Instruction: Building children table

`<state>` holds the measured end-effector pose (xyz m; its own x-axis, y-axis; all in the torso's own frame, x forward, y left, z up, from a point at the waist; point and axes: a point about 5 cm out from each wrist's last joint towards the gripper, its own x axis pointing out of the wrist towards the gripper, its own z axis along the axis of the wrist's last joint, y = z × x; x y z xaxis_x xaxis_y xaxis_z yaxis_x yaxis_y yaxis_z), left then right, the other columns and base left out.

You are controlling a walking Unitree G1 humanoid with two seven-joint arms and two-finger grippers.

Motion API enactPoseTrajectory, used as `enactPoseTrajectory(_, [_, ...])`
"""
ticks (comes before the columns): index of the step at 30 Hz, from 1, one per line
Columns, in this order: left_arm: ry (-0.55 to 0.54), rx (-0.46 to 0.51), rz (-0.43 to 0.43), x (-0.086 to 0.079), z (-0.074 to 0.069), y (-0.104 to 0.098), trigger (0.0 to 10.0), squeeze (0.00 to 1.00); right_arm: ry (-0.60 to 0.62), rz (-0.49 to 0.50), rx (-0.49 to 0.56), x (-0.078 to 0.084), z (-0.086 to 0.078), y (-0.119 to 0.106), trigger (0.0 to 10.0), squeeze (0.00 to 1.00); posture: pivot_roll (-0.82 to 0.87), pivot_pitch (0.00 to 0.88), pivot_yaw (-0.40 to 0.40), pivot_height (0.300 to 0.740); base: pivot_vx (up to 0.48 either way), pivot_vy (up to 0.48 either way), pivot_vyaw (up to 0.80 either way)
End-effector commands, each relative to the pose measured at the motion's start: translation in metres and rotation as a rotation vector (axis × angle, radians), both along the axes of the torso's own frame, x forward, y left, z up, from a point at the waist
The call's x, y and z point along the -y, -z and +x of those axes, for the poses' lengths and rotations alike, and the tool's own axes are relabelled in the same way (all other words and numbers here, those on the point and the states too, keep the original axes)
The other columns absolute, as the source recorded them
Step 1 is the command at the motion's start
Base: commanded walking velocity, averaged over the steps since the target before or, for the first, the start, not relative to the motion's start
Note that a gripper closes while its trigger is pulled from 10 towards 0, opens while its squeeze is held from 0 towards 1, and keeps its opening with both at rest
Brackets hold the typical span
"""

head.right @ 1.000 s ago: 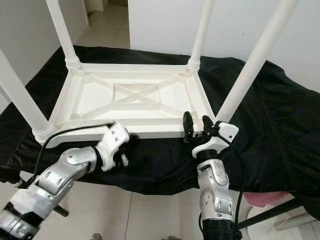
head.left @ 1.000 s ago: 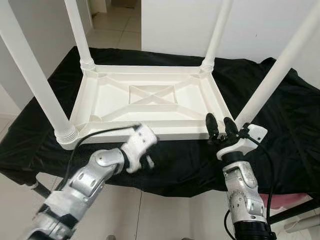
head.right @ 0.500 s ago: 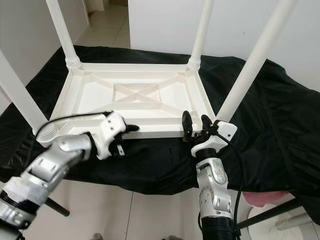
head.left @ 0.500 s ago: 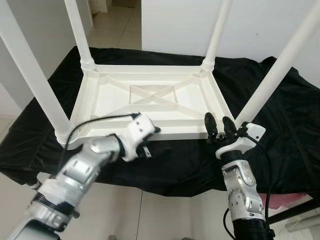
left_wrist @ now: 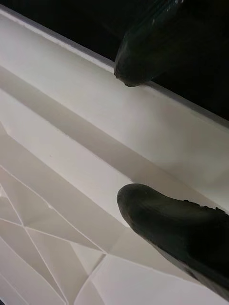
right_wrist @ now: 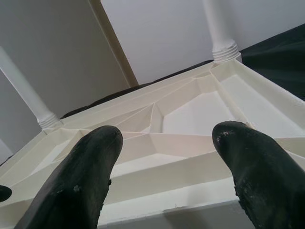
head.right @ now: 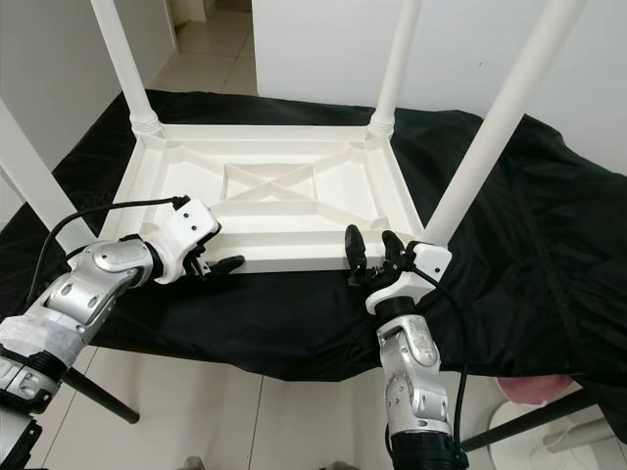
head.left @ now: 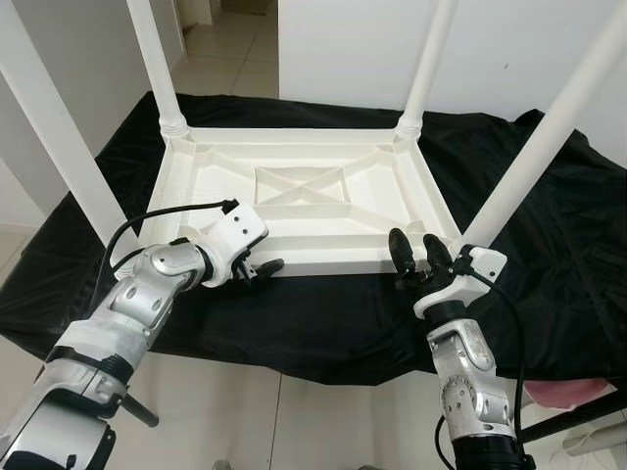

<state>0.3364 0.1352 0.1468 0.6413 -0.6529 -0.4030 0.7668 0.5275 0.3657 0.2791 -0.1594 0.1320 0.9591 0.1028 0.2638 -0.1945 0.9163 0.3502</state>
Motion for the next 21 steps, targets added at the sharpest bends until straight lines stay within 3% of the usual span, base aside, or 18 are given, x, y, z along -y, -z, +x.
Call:
enactPoseTrajectory(1, [0.078, -0.179, 0.052, -0.003, -0.015, 0.028, 10.0, 0.0, 0.009, -0.007, -0.007, 0.003, -0.003, 0.002, 10.0, 0.0, 0.02, 0.026, 0.006, 0.74, 0.0, 0.0, 0.0])
enactPoseTrajectory(8, [0.214, -0.279, 0.04, -0.001, -0.03, 0.032, 10.0, 0.0, 0.01, -0.01, -0.012, 0.003, -0.004, 0.003, 10.0, 0.0, 0.02, 0.027, 0.007, 0.74, 0.0, 0.0, 0.0])
enactPoseTrajectory(18, [0.22, -0.282, 0.036, -0.004, -0.029, 0.029, 10.0, 0.0, 0.004, -0.015, -0.019, 0.002, -0.003, 0.005, 10.0, 0.0, 0.02, 0.028, 0.002, 0.74, 0.0, 0.0, 0.0])
enactPoseTrajectory(21, [0.251, -0.305, -0.01, -0.001, -0.033, 0.022, 10.0, 0.0, 0.002, -0.016, -0.02, 0.002, -0.002, 0.005, 10.0, 0.0, 0.02, 0.026, 0.003, 0.74, 0.0, 0.0, 0.0])
